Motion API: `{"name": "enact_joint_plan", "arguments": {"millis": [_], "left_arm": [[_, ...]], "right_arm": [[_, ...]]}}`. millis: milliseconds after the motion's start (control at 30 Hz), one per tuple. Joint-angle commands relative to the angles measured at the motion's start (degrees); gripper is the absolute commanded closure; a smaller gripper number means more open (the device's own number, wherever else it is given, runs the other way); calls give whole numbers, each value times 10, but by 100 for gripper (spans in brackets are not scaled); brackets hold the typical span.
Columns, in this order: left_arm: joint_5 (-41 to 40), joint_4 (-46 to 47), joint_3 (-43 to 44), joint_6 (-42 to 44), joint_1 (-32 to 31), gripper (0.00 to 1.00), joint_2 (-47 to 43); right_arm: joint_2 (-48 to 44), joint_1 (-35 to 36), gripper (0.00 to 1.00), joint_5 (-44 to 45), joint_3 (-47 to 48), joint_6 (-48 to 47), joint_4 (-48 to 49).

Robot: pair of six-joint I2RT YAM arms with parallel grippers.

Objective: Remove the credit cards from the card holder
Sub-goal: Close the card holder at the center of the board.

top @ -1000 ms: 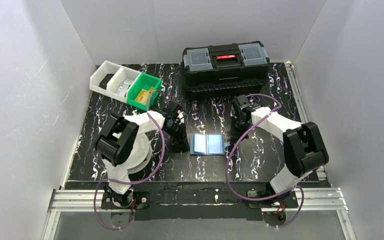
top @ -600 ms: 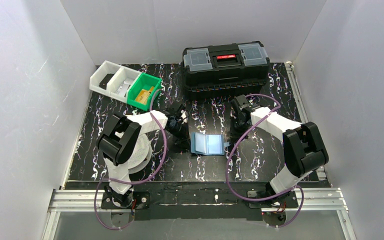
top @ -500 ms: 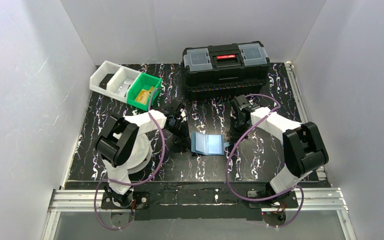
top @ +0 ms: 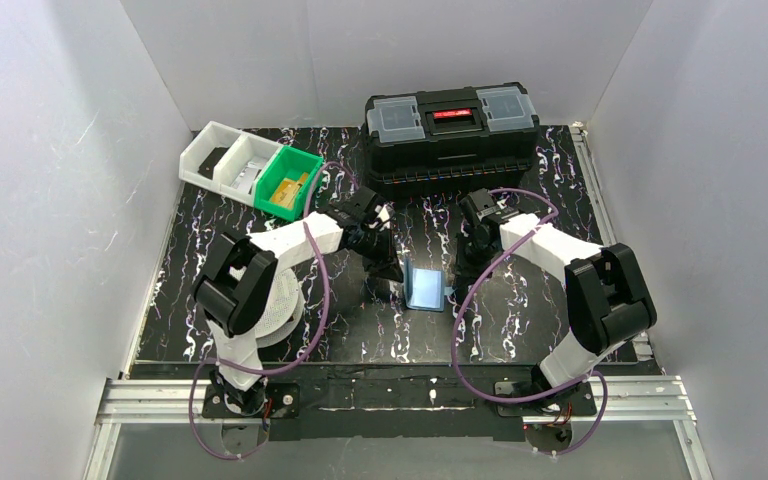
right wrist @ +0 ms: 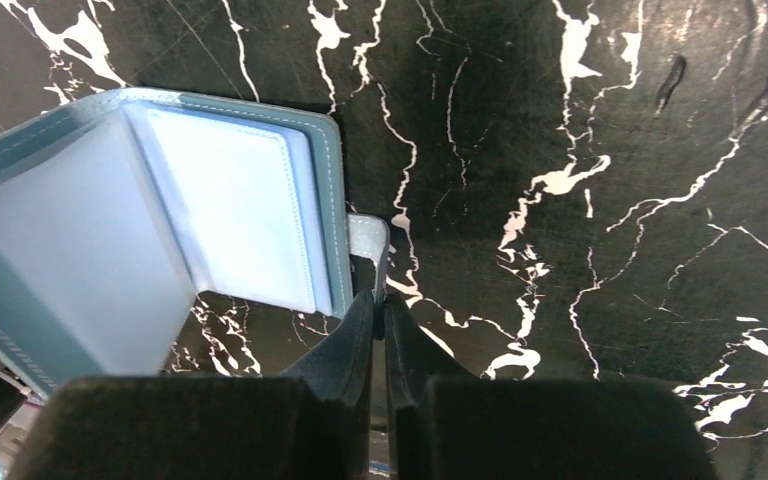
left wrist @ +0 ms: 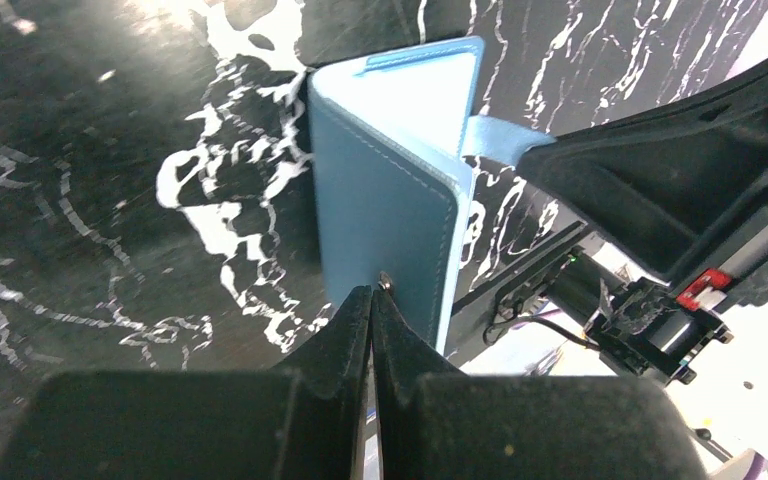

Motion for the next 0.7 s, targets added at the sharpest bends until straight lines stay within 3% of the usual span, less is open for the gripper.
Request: {"name": "enact_joint_plan", "arguments": {"millis": [0, 333, 500, 667], "left_arm": [[17, 2, 41, -12, -19, 100, 39], [-3, -1, 69, -41, -36, 100, 112], [-36, -35, 80, -43, -40, 100, 123], [-51, -53, 82, -41, -39, 100, 123]], "right_arm": [[8, 4, 99, -16, 25, 7, 16], [4, 4, 99, -19, 20, 12, 22], [-13, 4, 81, -20, 7, 22, 32], [-32, 4, 74, -28, -3, 31, 40]]}}
